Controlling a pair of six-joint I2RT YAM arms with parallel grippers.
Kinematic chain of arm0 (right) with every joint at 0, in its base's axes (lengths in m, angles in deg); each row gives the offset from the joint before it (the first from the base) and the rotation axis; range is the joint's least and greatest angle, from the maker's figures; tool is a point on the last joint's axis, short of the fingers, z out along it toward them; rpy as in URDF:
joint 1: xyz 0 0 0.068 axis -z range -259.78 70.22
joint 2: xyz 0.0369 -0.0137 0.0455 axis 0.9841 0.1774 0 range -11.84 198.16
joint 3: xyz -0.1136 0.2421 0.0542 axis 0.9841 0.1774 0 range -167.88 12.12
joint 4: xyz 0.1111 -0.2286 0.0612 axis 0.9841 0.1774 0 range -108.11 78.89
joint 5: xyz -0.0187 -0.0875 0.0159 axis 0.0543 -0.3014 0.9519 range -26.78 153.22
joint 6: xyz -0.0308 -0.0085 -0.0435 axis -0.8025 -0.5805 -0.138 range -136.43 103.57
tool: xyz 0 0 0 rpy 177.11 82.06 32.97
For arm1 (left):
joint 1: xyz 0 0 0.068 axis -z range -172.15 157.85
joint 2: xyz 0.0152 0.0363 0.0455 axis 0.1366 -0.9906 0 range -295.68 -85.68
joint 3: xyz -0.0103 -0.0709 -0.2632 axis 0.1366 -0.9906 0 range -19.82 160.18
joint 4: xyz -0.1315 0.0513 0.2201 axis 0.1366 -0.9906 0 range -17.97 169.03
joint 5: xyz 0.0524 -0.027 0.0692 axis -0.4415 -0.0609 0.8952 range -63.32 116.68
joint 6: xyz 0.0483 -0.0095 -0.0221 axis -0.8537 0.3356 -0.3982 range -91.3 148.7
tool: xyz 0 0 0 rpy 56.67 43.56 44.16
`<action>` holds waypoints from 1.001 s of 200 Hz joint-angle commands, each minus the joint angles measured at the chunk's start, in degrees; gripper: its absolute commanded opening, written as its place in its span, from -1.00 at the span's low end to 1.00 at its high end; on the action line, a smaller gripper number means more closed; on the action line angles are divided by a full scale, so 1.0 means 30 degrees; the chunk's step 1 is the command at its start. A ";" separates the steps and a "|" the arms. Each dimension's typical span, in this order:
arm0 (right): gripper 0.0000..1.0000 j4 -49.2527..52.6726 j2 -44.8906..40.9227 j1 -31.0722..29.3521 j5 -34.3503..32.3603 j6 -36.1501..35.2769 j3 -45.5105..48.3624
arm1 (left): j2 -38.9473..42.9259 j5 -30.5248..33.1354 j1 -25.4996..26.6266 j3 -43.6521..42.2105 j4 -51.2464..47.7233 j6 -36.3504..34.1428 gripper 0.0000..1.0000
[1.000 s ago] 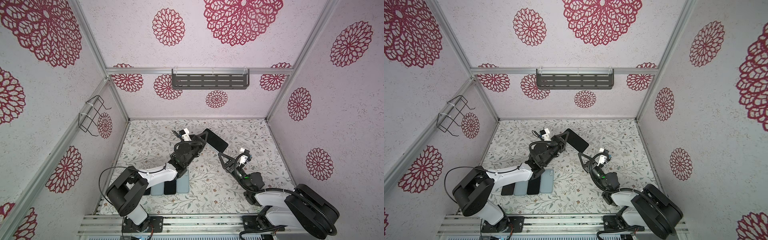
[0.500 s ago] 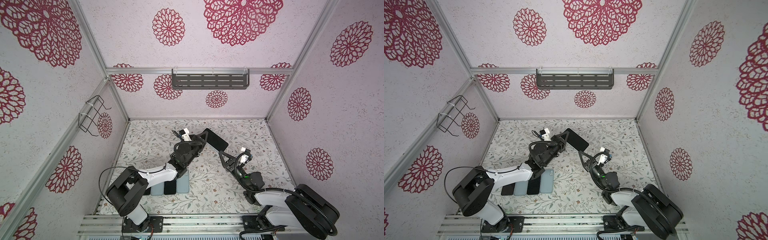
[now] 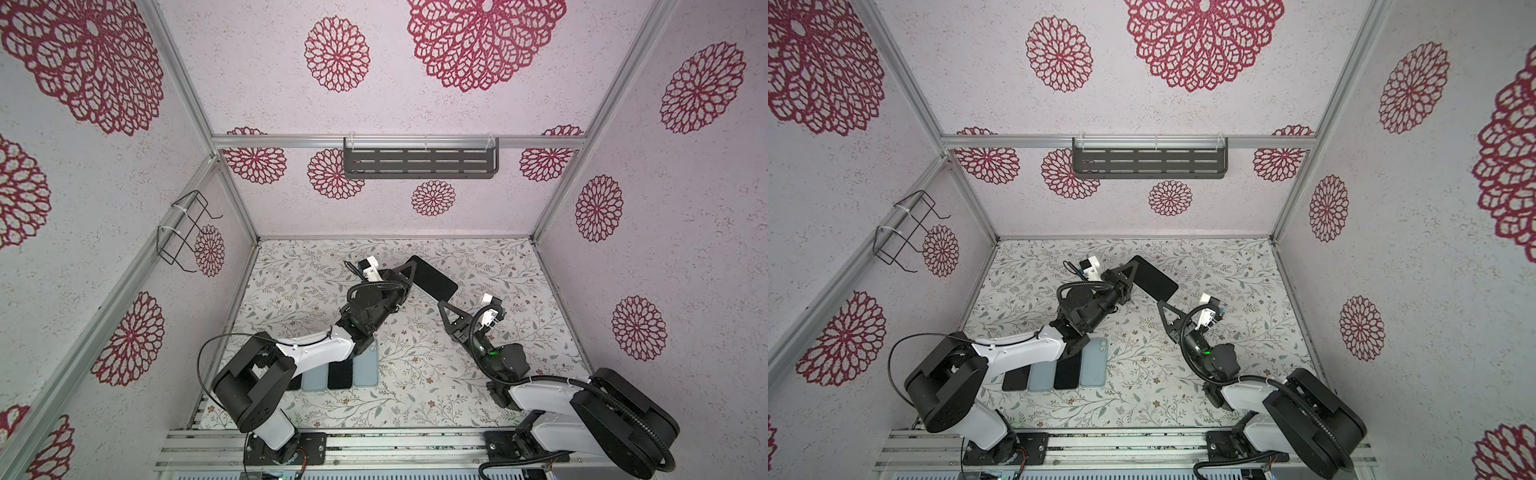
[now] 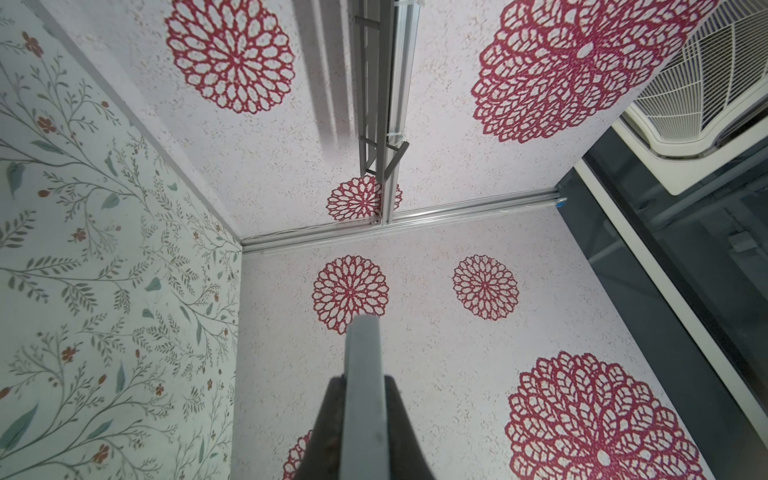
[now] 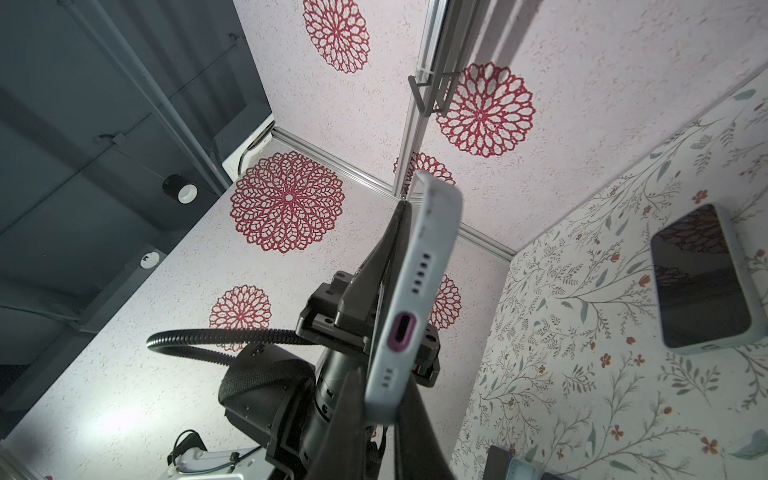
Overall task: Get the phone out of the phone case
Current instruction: 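Hold the cased phone raised upright between both grippers, then open right gripper and draw it back while left gripper holds the phone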
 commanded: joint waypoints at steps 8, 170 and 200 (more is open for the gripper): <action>-1.00 -0.1490 -0.0143 -0.0036 0.2548 -0.5278 0.0525 | 0.0708 -0.1704 -0.0261 0.1038 -0.1045 0.1644 -1.00; 0.34 2.0591 -1.6992 0.1525 -0.0611 -1.7720 0.1413 | 0.0697 -0.9659 -0.2553 0.2461 -0.2036 0.2279 -1.00; 0.76 2.4541 -1.8902 0.2948 0.1953 -1.4831 -0.0541 | 0.0306 -1.5306 -0.3757 0.4867 -0.5433 -0.1019 -1.00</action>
